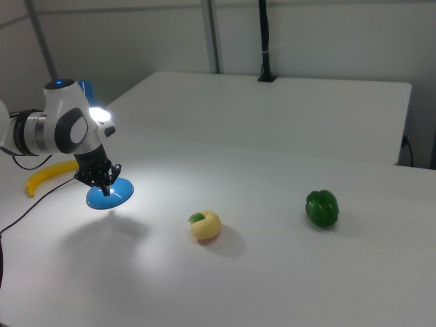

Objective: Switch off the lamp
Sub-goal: 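Move the gripper down toward the switch on the blue lamp base, then press down on the lamp base switch with the gripper fingers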

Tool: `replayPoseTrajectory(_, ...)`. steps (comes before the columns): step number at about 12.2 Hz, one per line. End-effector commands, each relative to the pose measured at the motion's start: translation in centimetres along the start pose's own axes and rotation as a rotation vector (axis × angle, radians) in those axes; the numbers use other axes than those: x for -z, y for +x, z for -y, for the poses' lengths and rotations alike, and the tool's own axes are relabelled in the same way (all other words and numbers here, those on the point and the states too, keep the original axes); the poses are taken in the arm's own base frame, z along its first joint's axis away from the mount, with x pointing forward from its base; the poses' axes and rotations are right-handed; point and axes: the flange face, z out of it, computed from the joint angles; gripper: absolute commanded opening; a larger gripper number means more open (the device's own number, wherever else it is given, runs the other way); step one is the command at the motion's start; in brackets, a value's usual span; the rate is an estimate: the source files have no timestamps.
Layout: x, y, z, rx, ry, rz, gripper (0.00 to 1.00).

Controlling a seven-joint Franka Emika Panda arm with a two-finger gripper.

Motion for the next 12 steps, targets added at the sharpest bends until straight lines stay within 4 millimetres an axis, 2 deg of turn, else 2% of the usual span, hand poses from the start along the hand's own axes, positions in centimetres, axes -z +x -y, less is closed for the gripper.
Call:
replayPoseTrajectory(1, -1.2, 0.5, 1.2, 0.041, -0.001, -0.055, 0.0)
replayPoseTrajectory(3, -1.7, 0.8, 1.5, 0.047, -0.005, -0.072, 0.0)
replayPoseTrajectory(7, -1.4, 1.1, 1.5, 0.05, -0.011, -0.098, 0.0)
replayPoseTrajectory(12, -2.3, 0.4, 1.7, 0.044, -0.004, -0.065, 0.0)
